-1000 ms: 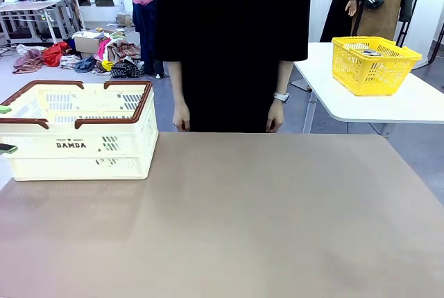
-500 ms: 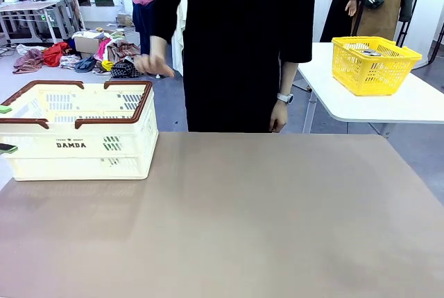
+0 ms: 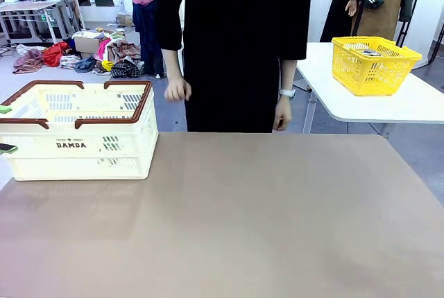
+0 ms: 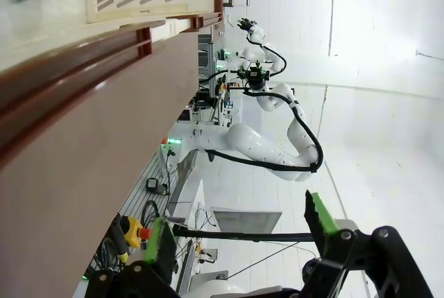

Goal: Place the drinks into the Shopping basket.
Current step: Pick up one drink and place it into the Shopping basket.

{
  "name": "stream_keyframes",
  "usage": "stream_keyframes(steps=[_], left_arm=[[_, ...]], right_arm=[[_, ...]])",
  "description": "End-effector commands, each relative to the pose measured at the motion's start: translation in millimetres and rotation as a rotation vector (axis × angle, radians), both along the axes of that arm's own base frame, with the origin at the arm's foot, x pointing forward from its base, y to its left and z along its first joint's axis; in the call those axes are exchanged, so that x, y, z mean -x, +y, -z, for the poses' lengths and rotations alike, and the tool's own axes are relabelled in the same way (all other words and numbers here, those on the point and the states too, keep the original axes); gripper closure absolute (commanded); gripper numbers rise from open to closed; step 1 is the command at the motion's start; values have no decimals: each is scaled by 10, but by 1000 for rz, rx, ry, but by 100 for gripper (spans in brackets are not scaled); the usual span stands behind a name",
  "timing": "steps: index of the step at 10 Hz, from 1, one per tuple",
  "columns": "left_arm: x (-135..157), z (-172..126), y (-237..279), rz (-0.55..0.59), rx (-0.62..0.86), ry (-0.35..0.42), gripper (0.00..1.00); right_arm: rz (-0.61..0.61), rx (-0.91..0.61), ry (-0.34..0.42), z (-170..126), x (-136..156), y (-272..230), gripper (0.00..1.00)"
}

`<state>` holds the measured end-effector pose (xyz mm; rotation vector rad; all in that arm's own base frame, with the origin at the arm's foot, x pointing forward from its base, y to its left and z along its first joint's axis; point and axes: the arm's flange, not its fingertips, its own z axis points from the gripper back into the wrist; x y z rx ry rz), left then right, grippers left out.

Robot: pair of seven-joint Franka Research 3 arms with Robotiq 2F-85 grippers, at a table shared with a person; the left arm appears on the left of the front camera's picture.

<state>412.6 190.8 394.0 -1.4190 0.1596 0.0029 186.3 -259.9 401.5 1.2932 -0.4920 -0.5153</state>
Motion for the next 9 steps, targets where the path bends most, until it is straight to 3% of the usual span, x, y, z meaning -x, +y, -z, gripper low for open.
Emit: stream_keyframes(steps=[1, 9], left_arm=[[57, -17, -18, 4, 3, 0, 0], [57, -17, -18, 4, 3, 0, 0]], right_arm=[[5, -3, -22, -29, -12, 3, 0], [5, -3, -22, -29, -12, 3, 0]])
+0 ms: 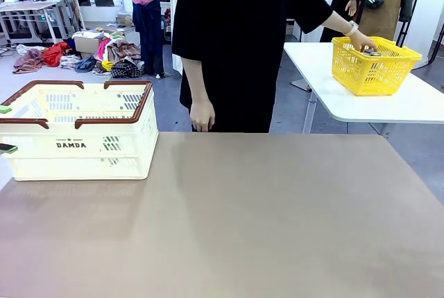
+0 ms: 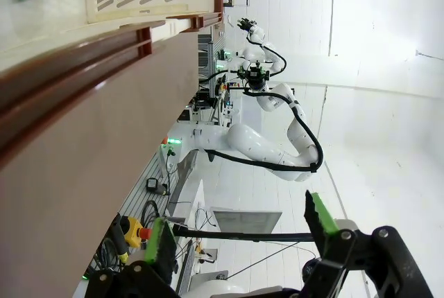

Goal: Place the drinks into the Shopping basket.
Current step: Pick up one drink and place it into the Shopping basket.

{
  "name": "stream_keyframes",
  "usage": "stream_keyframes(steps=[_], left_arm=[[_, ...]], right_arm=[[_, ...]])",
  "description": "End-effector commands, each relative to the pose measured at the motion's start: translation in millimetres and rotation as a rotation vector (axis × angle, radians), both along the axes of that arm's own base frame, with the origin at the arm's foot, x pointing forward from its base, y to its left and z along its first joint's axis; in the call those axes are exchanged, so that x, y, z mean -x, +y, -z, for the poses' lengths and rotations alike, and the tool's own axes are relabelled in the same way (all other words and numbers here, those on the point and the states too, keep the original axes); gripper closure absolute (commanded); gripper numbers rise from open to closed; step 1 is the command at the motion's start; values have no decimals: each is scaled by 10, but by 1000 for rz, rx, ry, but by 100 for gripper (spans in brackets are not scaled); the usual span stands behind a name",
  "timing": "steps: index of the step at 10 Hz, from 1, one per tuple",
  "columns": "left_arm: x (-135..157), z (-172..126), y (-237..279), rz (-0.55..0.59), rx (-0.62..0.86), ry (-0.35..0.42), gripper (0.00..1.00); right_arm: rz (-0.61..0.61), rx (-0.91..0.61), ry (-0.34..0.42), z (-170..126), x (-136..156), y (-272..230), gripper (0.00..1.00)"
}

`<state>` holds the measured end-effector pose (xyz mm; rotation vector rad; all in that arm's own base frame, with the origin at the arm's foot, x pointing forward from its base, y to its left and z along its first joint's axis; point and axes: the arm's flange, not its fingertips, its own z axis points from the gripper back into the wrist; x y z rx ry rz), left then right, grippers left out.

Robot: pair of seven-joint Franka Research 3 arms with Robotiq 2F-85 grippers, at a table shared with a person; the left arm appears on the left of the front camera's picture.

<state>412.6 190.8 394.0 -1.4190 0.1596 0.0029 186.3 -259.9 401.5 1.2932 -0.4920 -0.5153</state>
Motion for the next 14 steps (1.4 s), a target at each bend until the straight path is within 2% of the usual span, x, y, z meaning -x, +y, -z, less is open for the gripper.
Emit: stream_keyframes(steps=[1, 14], left_arm=[[57, -17, -18, 4, 3, 0, 0], [57, -17, -18, 4, 3, 0, 0]], right_arm=[[5, -3, -22, -29, -12, 3, 0], [5, -3, -22, -29, -12, 3, 0]])
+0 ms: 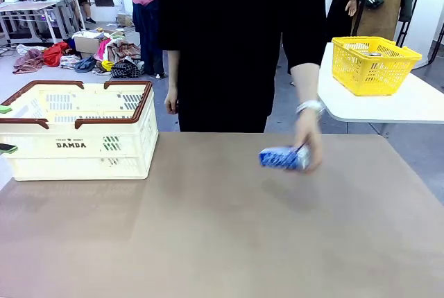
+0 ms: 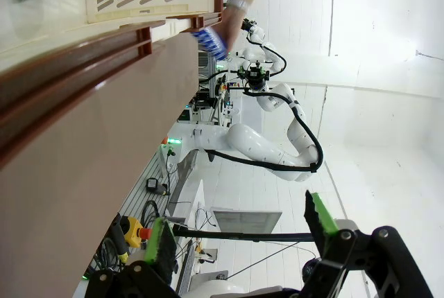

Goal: Place the drinks into the Shopping basket.
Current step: Pick up one drink and place it into the Shopping basket.

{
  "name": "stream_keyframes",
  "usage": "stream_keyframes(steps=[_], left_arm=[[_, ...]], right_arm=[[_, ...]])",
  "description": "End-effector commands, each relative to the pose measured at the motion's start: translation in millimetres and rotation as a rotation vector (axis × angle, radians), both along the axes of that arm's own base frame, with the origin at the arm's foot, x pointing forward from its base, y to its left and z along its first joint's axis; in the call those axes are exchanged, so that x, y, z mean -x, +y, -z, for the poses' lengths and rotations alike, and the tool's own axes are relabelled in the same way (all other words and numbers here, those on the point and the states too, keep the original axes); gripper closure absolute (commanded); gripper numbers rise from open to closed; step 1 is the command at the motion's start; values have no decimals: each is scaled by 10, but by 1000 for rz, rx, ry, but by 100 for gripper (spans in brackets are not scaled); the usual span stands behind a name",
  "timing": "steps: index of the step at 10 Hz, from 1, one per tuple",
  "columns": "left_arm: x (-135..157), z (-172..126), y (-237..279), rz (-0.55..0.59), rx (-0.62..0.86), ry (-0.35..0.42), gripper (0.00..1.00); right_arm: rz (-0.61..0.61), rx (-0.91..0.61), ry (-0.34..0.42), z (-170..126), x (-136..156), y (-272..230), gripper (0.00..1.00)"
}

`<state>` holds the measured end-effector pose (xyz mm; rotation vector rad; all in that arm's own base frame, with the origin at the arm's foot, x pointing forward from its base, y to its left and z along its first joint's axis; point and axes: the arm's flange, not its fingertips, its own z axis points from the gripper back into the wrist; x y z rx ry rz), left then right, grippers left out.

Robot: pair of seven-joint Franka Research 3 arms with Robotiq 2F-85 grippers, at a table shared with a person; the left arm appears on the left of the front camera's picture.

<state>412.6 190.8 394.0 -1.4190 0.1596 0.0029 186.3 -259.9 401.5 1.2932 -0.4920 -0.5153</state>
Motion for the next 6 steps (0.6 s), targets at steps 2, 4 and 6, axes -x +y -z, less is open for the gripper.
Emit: stream_keyframes(steps=[2, 4, 6], left_arm=[[57, -17, -18, 5, 3, 0, 0], [57, -17, -18, 5, 3, 0, 0], [57, -17, -18, 5, 3, 0, 0]], right_arm=[[5, -3, -22, -29, -12, 3, 0], [5, -3, -22, -29, -12, 3, 0], [5, -3, -22, -29, -12, 3, 0]])
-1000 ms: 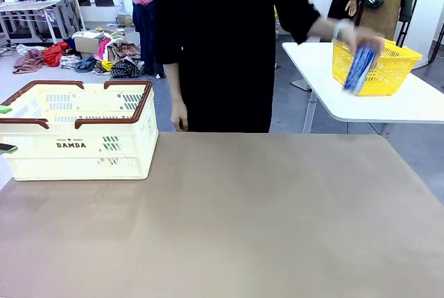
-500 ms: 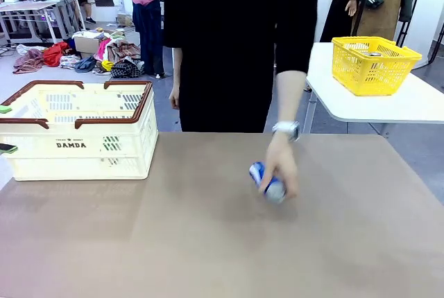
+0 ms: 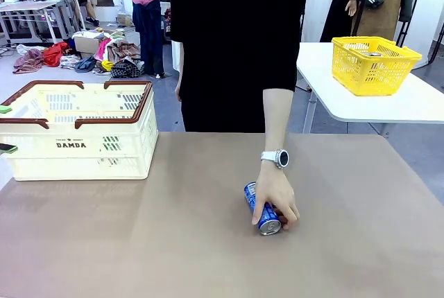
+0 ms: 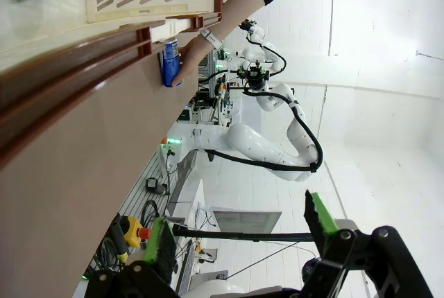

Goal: Place the drinks into the Shopping basket.
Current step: Pick up one drink and place it into the Shopping basket.

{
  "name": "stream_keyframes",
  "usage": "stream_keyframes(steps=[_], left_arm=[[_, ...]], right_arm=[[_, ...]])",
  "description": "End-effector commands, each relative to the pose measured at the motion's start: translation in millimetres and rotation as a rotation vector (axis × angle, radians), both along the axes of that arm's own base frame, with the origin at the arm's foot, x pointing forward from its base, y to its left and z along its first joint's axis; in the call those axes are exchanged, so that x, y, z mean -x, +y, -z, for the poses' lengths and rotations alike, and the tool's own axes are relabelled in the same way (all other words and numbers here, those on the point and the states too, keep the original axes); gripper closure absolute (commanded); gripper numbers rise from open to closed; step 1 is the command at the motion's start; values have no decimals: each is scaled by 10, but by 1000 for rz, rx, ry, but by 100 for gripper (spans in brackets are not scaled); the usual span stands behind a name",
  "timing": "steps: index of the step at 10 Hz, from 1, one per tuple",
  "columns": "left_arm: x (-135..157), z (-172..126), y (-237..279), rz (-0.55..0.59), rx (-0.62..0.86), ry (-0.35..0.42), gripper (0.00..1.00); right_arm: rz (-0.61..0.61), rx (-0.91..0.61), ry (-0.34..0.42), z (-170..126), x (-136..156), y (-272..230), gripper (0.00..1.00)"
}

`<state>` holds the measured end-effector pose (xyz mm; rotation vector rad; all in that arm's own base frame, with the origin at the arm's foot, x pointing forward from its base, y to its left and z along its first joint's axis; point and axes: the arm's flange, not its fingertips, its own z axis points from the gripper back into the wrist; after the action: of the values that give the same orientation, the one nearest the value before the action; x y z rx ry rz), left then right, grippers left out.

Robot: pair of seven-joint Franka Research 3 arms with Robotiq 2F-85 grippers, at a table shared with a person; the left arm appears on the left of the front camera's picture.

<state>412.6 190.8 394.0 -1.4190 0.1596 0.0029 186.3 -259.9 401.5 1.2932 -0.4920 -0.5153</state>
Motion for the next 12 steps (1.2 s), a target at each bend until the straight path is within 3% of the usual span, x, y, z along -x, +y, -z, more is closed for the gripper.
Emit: stream_keyframes(steps=[1, 12], left_arm=[[57, -17, -18, 5, 3, 0, 0], [57, -17, -18, 5, 3, 0, 0]], right_arm=[[5, -3, -22, -29, -12, 3, 0], [0, 0, 0, 0, 0, 0, 0]])
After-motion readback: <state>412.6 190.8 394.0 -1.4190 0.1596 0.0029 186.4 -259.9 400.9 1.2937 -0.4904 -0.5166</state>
